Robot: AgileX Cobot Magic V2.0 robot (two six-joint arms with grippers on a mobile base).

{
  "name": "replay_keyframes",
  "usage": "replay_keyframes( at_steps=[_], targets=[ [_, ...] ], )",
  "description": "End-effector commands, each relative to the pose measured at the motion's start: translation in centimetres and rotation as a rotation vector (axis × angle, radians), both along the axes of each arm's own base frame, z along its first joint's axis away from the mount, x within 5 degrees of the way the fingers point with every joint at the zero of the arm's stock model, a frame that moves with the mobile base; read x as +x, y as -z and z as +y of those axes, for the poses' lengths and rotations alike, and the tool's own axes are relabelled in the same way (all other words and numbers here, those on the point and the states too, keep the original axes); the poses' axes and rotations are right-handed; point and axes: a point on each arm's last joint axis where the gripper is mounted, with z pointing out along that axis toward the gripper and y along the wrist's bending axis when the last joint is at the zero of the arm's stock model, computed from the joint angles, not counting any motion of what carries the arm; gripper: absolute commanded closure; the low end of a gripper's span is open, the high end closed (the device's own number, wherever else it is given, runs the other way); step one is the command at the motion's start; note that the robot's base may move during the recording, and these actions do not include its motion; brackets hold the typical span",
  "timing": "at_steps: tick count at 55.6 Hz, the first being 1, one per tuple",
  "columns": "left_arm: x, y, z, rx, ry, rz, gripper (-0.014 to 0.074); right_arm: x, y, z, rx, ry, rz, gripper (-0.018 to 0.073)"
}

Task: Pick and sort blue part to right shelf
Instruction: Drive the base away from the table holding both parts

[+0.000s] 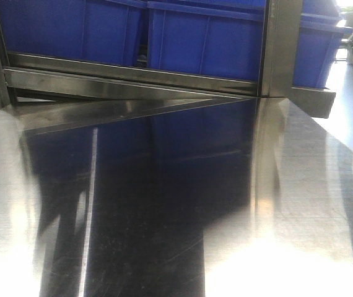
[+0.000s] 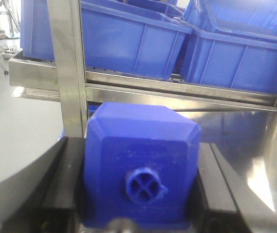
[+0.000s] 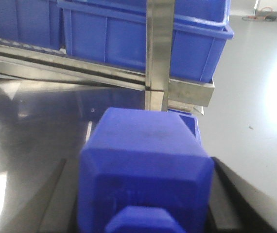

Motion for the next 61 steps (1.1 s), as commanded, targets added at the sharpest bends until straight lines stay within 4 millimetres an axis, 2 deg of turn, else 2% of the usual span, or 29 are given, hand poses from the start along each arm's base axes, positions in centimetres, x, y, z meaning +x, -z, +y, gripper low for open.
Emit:
replay_keyframes(
  at_steps=[1,61],
  targets=[
    [-0.07,-1.66,0.08,-0.024,-0.007,-0.109,0.0367,-0.03,-1.72,0.08,-0.009,-0.010,-0.121,0.0395],
    [-0.07,-1.66,0.08,-0.024,-0.007,-0.109,0.0367,-0.01,-1.69,0.07,-0.011,-0.009,-0.118,0.0395]
  ],
)
